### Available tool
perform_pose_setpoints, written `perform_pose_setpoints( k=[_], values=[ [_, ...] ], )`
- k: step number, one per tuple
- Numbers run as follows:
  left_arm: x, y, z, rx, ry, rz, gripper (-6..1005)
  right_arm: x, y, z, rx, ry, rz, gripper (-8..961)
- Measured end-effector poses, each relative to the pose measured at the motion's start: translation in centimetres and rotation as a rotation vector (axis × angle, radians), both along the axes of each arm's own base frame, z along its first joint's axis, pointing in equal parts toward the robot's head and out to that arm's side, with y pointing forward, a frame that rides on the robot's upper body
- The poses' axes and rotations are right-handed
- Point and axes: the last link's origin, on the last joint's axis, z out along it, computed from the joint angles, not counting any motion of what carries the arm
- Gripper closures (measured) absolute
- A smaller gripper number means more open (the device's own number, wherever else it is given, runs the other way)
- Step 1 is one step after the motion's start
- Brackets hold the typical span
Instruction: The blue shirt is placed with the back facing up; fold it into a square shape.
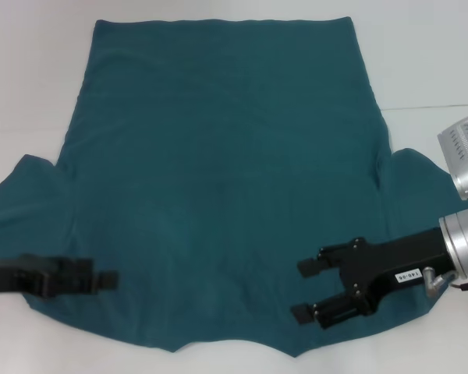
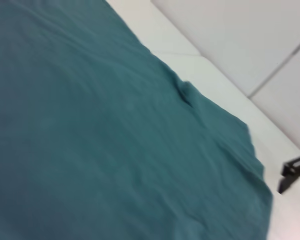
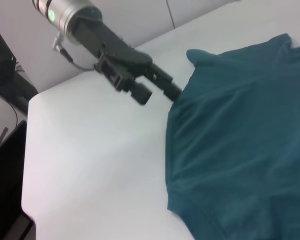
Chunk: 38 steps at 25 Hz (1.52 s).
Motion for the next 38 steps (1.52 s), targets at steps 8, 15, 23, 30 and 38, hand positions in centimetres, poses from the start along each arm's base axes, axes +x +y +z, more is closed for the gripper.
perform_pose_setpoints(
  k=[8,15,23,30,38],
  values=[
    [-0.5,1.2,4.8,0.103,0.103,0.187,158,-0.8,0.5,0.2,-0.009,0.001,-0.01,38],
    [-2.5,1.7,6.9,0.171,0.199,0.389,157,-1.6,0.9,0.5,-0.002,-0.005,0.01,38],
    [-4.0,2.4,8.4,0.282,0.298,0.469,158,-2.5,1.2,0.2,-0.02,-0.013,0.034,38],
    [-5.5,3.3,8.8,0.376,0.396,0.49,157,-2.8,1.2,-0.1,-0.035,-0.015,0.034,38],
    [-5.6,4.8,7.1,0.423,0.482,0.437,157,-2.9,1.2,-0.2,-0.037,-0.011,0.033,38]
  ],
)
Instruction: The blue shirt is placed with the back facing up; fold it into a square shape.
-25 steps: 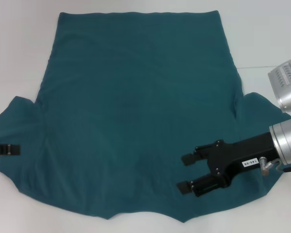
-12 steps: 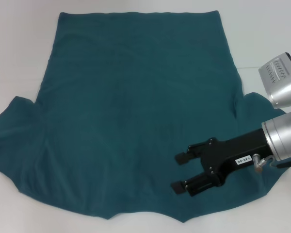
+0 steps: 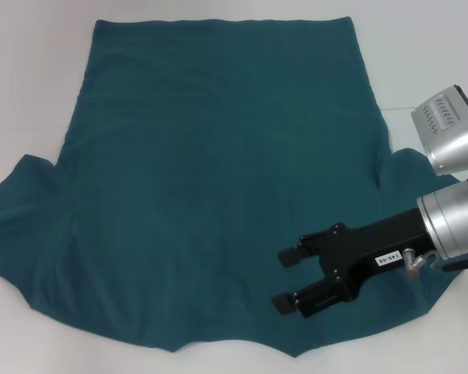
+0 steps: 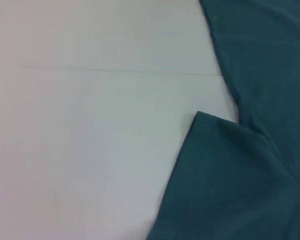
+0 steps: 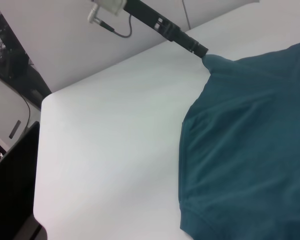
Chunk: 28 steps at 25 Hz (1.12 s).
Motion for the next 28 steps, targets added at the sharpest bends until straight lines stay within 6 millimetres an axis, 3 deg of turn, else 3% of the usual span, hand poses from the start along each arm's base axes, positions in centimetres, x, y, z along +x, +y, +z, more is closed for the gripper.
perform_pose_setpoints(
  k=[28],
  values=[
    [-2.3,1.5,-3.0,0.067,0.13,0.017,158,-0.5,0.3,-0.2,0.003,0.019,0.007,38]
  ],
)
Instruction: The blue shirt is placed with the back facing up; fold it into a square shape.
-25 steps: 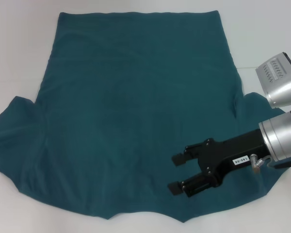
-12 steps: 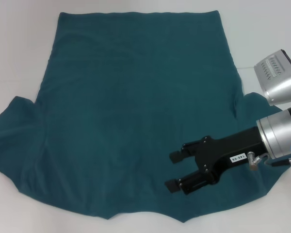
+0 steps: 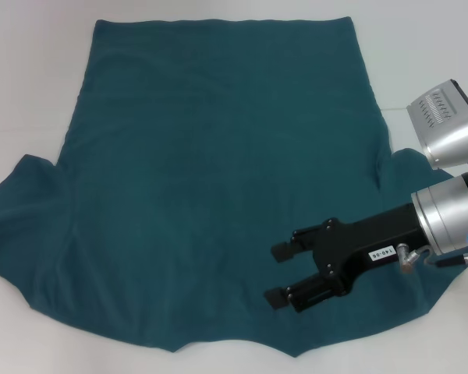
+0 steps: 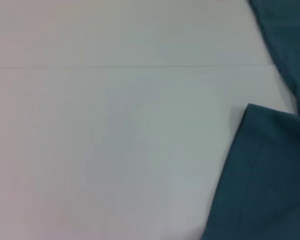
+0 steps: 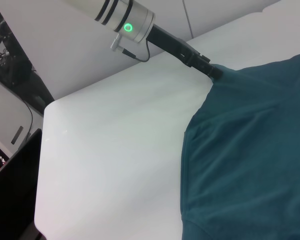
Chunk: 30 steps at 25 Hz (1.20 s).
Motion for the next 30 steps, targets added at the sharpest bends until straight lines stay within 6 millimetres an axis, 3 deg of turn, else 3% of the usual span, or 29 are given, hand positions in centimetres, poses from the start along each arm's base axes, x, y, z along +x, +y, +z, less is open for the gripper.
perform_pose_setpoints(
  k=[7,26,30],
  values=[
    [0.1,0.1,-0.4,-0.007,0.004,-0.004,157,0.0,0.0,-0.1,-0.002,0.001,-0.001,38],
    [1.2,1.3,-1.8,-0.046,-0.008,-0.034,296,0.0,-0.1,-0.2,-0.006,0.0,0.0,38],
    [1.3,1.4,-1.8,-0.047,-0.011,-0.034,478,0.0,-0.1,-0.2,-0.007,0.0,-0.001,38]
  ],
)
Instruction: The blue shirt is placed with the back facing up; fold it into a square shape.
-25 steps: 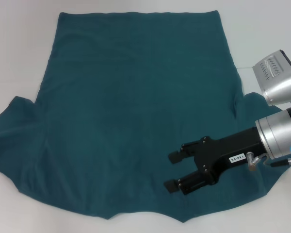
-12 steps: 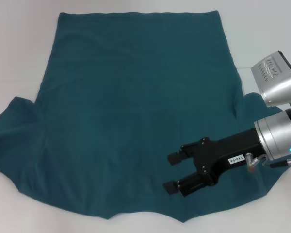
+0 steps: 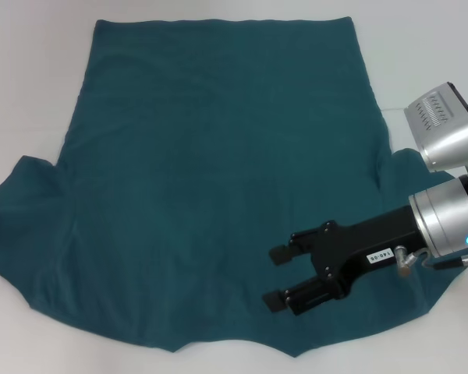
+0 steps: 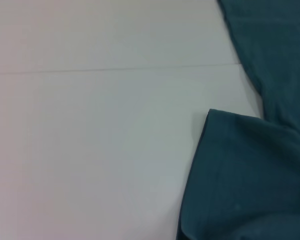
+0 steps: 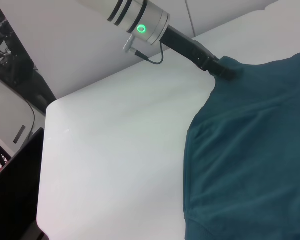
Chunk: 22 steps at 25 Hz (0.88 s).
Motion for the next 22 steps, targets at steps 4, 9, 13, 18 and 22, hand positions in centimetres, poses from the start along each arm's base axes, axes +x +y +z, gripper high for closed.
perform_pose_setpoints(
  k=[4,9,13,18,22],
  values=[
    [0.1,-0.1,-0.1,-0.008,-0.007,0.001,644,0.0,0.0,0.0,-0.001,0.0,-0.006,38],
    [0.2,-0.2,-0.2,-0.024,-0.02,0.002,847,-0.1,0.1,0.0,0.001,0.004,-0.006,38],
    [0.8,-0.3,-0.3,-0.074,-0.039,-0.006,972,-0.2,0.1,0.2,0.01,0.027,-0.01,38],
    [2.5,-0.4,0.5,-0.124,-0.081,-0.037,972,0.0,0.1,0.5,0.023,0.035,-0.02,38],
    [4.7,-0.3,1.3,-0.14,-0.162,-0.08,971,0.3,0.0,0.5,0.026,0.035,-0.027,38]
  ],
)
